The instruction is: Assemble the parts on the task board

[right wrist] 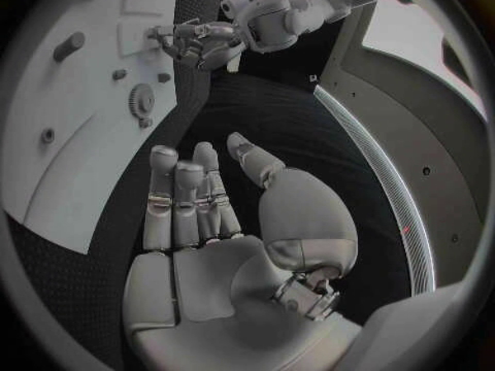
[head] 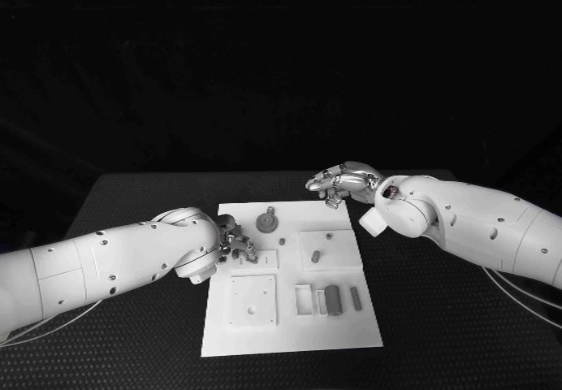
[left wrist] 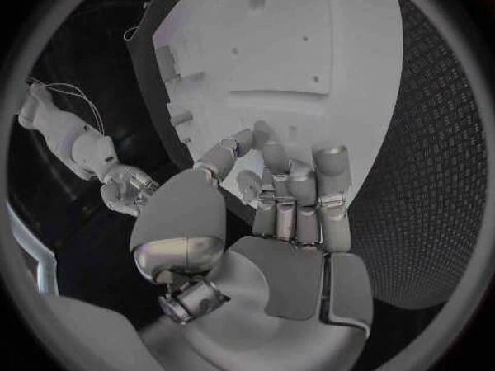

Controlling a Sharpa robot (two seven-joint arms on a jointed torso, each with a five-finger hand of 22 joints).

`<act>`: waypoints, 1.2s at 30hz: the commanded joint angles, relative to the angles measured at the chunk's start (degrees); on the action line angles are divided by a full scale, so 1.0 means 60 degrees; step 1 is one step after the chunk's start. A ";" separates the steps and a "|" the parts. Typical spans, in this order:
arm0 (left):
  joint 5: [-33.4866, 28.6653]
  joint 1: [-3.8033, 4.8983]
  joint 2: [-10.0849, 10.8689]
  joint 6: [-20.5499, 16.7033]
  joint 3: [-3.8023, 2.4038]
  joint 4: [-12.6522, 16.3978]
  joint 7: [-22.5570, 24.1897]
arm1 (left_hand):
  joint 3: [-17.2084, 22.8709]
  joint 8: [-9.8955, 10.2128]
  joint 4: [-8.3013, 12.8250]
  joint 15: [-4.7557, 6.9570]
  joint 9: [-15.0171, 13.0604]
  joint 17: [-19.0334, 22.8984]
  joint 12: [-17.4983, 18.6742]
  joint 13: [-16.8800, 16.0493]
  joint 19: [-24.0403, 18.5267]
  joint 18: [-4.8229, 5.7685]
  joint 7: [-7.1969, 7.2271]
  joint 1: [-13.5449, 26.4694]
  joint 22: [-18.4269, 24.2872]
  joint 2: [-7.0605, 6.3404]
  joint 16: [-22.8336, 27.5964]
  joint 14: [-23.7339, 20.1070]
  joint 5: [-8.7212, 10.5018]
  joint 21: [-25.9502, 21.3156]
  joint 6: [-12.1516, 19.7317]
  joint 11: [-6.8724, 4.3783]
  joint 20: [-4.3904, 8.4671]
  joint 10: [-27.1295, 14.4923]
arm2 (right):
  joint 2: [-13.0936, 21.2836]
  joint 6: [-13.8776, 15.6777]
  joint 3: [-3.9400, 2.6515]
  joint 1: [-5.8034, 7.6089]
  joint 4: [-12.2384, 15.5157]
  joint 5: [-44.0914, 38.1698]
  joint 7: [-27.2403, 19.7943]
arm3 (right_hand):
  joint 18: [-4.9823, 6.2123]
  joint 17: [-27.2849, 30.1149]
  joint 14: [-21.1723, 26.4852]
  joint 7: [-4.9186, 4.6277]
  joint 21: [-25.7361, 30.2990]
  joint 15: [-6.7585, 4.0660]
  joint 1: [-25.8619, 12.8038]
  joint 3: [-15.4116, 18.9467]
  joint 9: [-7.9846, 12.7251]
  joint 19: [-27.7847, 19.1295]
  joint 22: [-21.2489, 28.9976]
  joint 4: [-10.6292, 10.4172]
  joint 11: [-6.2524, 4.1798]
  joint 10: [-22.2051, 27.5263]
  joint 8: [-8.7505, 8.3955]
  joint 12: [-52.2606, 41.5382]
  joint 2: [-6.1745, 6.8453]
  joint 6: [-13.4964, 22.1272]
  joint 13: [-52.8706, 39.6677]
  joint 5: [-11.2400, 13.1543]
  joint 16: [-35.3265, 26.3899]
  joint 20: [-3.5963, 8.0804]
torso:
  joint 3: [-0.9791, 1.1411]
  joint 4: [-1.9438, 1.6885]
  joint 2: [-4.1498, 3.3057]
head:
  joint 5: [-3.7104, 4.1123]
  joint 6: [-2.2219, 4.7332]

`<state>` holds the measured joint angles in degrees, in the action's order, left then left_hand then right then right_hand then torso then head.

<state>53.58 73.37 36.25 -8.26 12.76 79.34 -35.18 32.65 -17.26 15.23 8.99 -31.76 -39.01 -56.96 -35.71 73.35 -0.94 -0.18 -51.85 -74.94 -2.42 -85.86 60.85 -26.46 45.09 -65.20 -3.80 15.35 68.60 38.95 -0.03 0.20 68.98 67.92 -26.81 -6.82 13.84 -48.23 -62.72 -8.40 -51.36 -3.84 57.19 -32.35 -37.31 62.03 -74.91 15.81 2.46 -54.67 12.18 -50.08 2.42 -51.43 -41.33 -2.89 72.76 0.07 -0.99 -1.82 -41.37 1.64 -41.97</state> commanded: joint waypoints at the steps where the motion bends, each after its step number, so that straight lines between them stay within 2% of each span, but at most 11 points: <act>1: 0.0278 0.0020 -0.0055 0.0080 -0.0001 -0.0048 -0.0028 | 0.0338 -0.0685 0.0005 0.0475 -0.2430 -0.0013 -0.0059 -0.0017 0.0010 -0.0436 0.0018 -0.0050 -0.0187 0.0129 -0.0051 0.0312 -0.0058 0.0050 -0.0676 -0.0376 0.0093 0.0455 | -0.0004 -0.0053 -0.0005 0.0000 0.0025 -0.0062 -0.0084 | 0.0193 0.0016 -0.0001 -0.0069 0.0033 0.0029 0.0070 0.0017 0.0012 0.0055 -0.0111 0.0065 0.0009 -0.0049 -0.0055 0.0045 -0.0019 0.0017 0.0015 -0.0037 -0.0056 0.0037 | 0.0002 -0.0006 0.0002 | 0.0004 -0.0005; 13: 0.0216 0.0017 -0.0160 0.0145 0.0033 -0.0174 -0.0012 | 0.0342 -0.0682 0.0024 0.0476 -0.2439 -0.0015 -0.0055 -0.0024 0.0004 -0.0437 0.0017 -0.0021 -0.0184 0.0160 -0.0048 0.0313 -0.0036 0.0058 -0.0671 -0.0376 0.0091 0.0452 | -0.0002 -0.0063 -0.0005 0.0000 0.0055 -0.0063 -0.0086 | 0.0193 0.0018 0.0000 -0.0069 0.0037 0.0029 0.0067 0.0020 0.0014 0.0055 -0.0111 0.0069 0.0009 -0.0050 -0.0055 0.0043 -0.0024 0.0013 0.0024 -0.0036 -0.0058 0.0035 | -0.0004 -0.0001 0.0001 | 0.0020 -0.0011; 24: -0.0144 0.0016 -0.0172 0.0820 0.0051 -0.0136 -0.0105 | 0.0355 -0.0670 0.0060 0.0472 -0.2452 -0.0019 -0.0045 -0.0034 -0.0020 -0.0437 0.0011 0.0018 -0.0180 0.0191 -0.0039 0.0299 0.0010 0.0064 -0.0649 -0.0370 0.0087 0.0433 | -0.0003 -0.0067 -0.0005 0.0000 0.0056 -0.0064 -0.0075 | 0.0193 0.0020 0.0000 -0.0069 0.0040 0.0029 0.0066 0.0022 0.0017 0.0055 -0.0111 0.0074 0.0009 -0.0051 -0.0055 0.0041 -0.0027 0.0010 0.0034 -0.0037 -0.0060 0.0032 | -0.0005 -0.0005 0.0004 | 0.0042 -0.0021; 36: -0.0112 0.0017 -0.0188 0.0811 0.0062 -0.0141 -0.0133 | 0.0363 -0.0667 0.0063 0.0461 -0.2472 -0.0032 -0.0046 -0.0055 -0.0044 -0.0431 0.0004 0.0090 -0.0179 0.0280 -0.0040 0.0281 0.0030 0.0079 -0.0644 -0.0362 0.0078 0.0419 | -0.0014 -0.0068 -0.0005 0.0000 0.0047 -0.0064 -0.0077 | 0.0193 0.0021 0.0001 -0.0068 0.0043 0.0029 0.0071 0.0021 0.0020 0.0054 -0.0111 0.0081 0.0008 -0.0052 -0.0055 0.0038 -0.0031 0.0006 0.0044 -0.0037 -0.0061 0.0031 | -0.0004 -0.0009 0.0002 | 0.0042 -0.0033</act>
<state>53.21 73.54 35.28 -4.85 12.96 78.42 -35.38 32.65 -17.26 15.23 8.81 -31.03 -39.15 -56.96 -35.99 73.40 -0.94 -0.19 -51.24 -74.92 -1.81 -85.81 61.03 -26.54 45.32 -65.21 -3.83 15.28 68.59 38.93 -0.03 0.20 68.98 68.12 -26.85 -6.81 13.85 -48.19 -62.73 -8.37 -51.35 -3.84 57.19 -32.19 -37.27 62.02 -74.91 15.97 2.46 -54.67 12.18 -50.08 2.42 -51.23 -41.16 -2.89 72.76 0.06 -1.02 -1.87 -41.35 1.90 -42.19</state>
